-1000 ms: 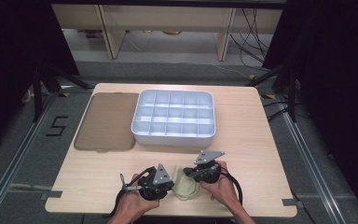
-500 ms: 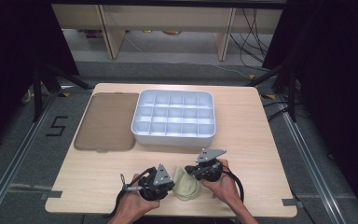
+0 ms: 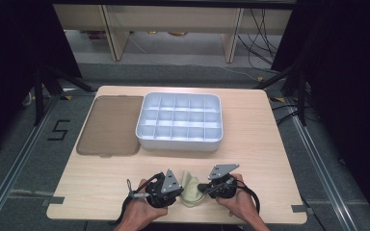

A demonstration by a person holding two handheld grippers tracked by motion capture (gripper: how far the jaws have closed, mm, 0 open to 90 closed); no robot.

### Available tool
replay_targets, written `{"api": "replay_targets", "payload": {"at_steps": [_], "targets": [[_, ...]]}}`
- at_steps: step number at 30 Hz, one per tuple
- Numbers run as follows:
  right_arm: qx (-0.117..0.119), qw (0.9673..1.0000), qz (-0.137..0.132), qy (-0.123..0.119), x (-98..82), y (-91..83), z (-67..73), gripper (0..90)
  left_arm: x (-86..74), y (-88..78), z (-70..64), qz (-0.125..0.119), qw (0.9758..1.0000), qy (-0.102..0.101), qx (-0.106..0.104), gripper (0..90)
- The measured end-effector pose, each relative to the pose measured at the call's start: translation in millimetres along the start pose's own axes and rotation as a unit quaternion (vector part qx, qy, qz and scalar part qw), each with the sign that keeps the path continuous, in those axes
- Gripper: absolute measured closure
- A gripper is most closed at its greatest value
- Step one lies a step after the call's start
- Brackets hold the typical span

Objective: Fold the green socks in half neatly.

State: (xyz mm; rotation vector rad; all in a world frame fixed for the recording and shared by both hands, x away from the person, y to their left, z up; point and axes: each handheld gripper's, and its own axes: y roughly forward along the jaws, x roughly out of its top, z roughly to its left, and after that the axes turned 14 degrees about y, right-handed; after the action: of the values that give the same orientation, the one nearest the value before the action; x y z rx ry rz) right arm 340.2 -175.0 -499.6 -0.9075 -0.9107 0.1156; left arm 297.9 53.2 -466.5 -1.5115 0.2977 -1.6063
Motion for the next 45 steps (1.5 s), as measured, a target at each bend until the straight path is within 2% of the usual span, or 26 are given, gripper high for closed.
{"api": "replay_targets", "payload": {"at_steps": [1,8,12,13,14,16,17,18,19,20,21,22,24,27,28,30,31,32,33,34,36,38,40,41,42,45], "targets": [[0.002,1.0000,0.003,0.002,0.4,0.1,-0.8,88.6,2.8,1.4,-2.8,-0.008,0.9999,0.003,-0.008,86.1],[0.002,0.9998,0.005,0.020,-2.6,-0.4,-1.8,88.6,17.4,14.0,-15.4,-0.014,0.9990,0.031,-0.027,86.1],[0.004,0.9997,0.001,0.025,-4.1,-0.4,-2.7,88.6,16.8,23.7,-22.6,-0.012,0.9984,0.039,-0.039,86.1],[0.004,0.9997,-0.001,0.022,-3.8,-0.6,-4.2,88.6,16.1,26.5,-22.9,-0.010,0.9979,0.050,-0.038,86.1],[0.006,0.9997,0.000,0.024,-3.9,-1.0,-4.4,88.6,15.3,29.1,-25.2,-0.007,0.9980,0.044,-0.044,86.1],[0.007,0.9996,0.002,0.026,-4.0,-1.5,-4.8,88.5,13.9,34.0,-28.4,-0.002,0.9976,0.047,-0.050,86.1],[0.006,0.9996,-0.001,0.029,-4.6,-1.1,-4.7,88.1,13.5,35.6,-28.3,0.000,0.9969,0.059,-0.053,86.1],[0.009,0.9993,0.003,0.036,-4.4,-2.2,-5.0,87.8,12.6,37.6,-30.3,0.002,0.9973,0.049,-0.055,86.1],[0.006,0.9995,-0.001,0.032,-4.0,-3.2,-7.1,87.6,12.4,38.1,-28.8,0.004,0.9967,0.057,-0.057,86.0],[0.004,0.9995,-0.006,0.032,-3.8,-4.0,-8.2,87.6,12.1,38.7,-28.9,0.002,0.9970,0.052,-0.057,86.1],[0.004,0.9995,-0.009,0.031,-3.4,-5.5,-9.2,87.6,11.4,39.8,-27.6,0.001,0.9968,0.058,-0.054,86.1],[0.006,0.9990,-0.011,0.044,-2.6,-8.5,-8.1,87.6,10.6,40.6,-30.2,-0.002,0.9975,0.040,-0.057,86.0],[0.002,0.9990,-0.028,0.036,1.0,-15.6,-10.3,87.7,9.9,41.2,-29.1,0.000,0.9968,0.052,-0.060,86.0],[0.005,0.9982,-0.050,0.032,6.0,-25.5,-10.7,87.9,9.8,41.1,-28.3,0.003,0.9967,0.052,-0.062,86.0],[0.011,0.9978,-0.053,0.038,7.3,-28.3,-9.2,87.9,9.5,42.7,-31.2,-0.010,0.9977,0.030,-0.061,86.0],[0.017,0.9974,-0.064,0.028,10.6,-30.9,-5.3,87.9,9.1,41.9,-29.7,-0.003,0.9974,0.038,-0.061,85.9],[0.021,0.9973,-0.063,0.031,11.3,-30.8,-2.5,87.9,9.1,42.1,-29.4,-0.004,0.9974,0.038,-0.062,85.8],[0.021,0.9975,-0.065,0.017,13.5,-31.3,-1.7,87.9,9.1,42.1,-29.5,-0.004,0.9974,0.038,-0.061,85.8],[0.026,0.9975,-0.063,0.020,15.0,-31.0,1.3,87.9,9.1,42.1,-29.0,-0.001,0.9974,0.041,-0.060,85.8],[0.028,0.9973,-0.067,0.011,16.8,-29.5,3.0,87.9,9.1,42.0,-28.4,0.001,0.9974,0.043,-0.059,85.8],[0.042,0.9971,-0.063,0.009,20.2,-25.1,7.8,87.9,8.8,42.2,-28.4,0.000,0.9974,0.041,-0.060,85.7],[0.045,0.9974,-0.056,0.002,24.1,-19.6,11.5,87.9,8.9,41.8,-28.1,0.002,0.9973,0.040,-0.061,85.6],[0.046,0.9977,-0.050,0.000,26.4,-14.2,14.2,87.9,8.9,41.6,-27.9,0.003,0.9972,0.040,-0.062,85.6],[0.047,0.9979,-0.043,0.006,26.6,-11.4,15.7,88.1,9.0,40.9,-27.2,0.006,0.9976,0.043,-0.054,85.6],[0.038,0.9984,-0.042,-0.006,27.6,-8.6,13.0,88.5,8.9,41.2,-27.5,0.007,0.9977,0.040,-0.054,85.5],[0.024,0.9993,-0.028,-0.005,25.2,-4.3,7.1,89.2,8.8,41.8,-28.0,0.002,0.9974,0.038,-0.062,85.4]]}}
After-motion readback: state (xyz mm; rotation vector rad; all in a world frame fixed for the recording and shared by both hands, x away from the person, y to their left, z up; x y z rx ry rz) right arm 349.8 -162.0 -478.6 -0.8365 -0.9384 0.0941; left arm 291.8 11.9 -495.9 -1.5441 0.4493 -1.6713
